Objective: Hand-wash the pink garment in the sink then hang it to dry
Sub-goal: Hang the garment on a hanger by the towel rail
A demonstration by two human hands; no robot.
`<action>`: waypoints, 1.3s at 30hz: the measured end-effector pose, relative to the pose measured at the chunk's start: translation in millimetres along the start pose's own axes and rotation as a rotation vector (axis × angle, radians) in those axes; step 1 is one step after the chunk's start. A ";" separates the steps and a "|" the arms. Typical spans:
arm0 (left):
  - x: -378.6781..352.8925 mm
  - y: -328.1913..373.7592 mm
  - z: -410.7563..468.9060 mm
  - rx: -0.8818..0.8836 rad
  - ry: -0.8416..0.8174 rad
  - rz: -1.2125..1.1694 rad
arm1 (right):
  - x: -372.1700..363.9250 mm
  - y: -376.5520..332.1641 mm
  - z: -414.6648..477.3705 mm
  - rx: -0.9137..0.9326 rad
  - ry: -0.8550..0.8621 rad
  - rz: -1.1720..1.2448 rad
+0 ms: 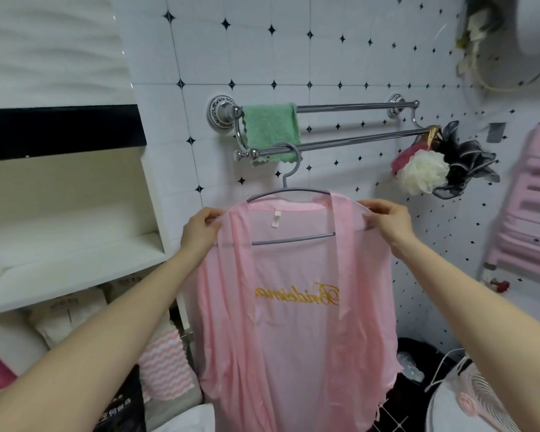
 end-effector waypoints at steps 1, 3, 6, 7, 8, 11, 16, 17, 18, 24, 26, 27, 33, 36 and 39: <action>0.0 -3.1 0.4 0.011 -0.019 0.006 | 0.7 2.5 -0.8 -0.012 -0.005 -0.013; -4.5 -8.5 0.9 0.030 -0.089 0.011 | 1.9 11.2 -2.0 -0.051 -0.010 -0.089; -3.9 -9.9 -9.3 -0.021 -0.012 0.217 | 6.9 5.8 -18.8 0.099 0.149 -0.460; 0.1 -2.3 -18.9 -0.118 0.112 0.364 | 5.3 -5.2 -32.8 0.265 0.246 -0.587; -2.6 8.9 -31.4 -0.276 0.217 0.500 | -3.5 -14.3 -48.8 0.453 0.301 -0.679; -65.3 18.1 -70.8 -0.750 -0.022 0.750 | -71.3 2.9 -84.6 0.774 -0.133 -0.924; -153.1 -97.9 -95.6 -0.570 -0.778 1.267 | -126.4 102.6 -101.5 0.444 -0.744 -1.553; -154.4 -110.4 -98.9 -0.596 -0.785 1.339 | -123.5 109.0 -101.4 0.392 -0.722 -1.604; -155.7 -119.6 -98.6 -0.683 -0.739 1.385 | -121.1 113.4 -101.7 0.362 -0.704 -1.633; -156.8 -134.0 -119.0 -0.970 -0.667 1.398 | -122.6 119.1 -123.2 0.370 -0.826 -1.766; -158.8 -127.9 -121.1 -0.976 -0.637 1.341 | -125.8 115.5 -127.4 0.383 -0.857 -1.781; -157.6 -125.2 -119.2 -0.963 -0.612 1.313 | -127.9 113.1 -127.7 0.403 -0.859 -1.770; -145.4 -117.1 -106.6 -1.029 -0.576 1.446 | -135.3 103.3 -134.1 0.496 -0.893 -1.663; -148.2 -107.9 -128.7 -1.150 -0.613 1.381 | -138.4 103.7 -142.2 0.180 -1.147 -1.511; -148.7 -82.6 -130.8 -1.055 -0.594 1.190 | -133.6 83.8 -119.1 0.042 -0.958 -1.321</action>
Point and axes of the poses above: each hand's wrist, its own z-axis towards the middle knuckle, its own x-axis out of the back of the hand, y = z × x, the point moved 8 cm from there along z, towards the middle knuckle, and after that the axes turned 7 degrees about -y, right-handed, at the moved point
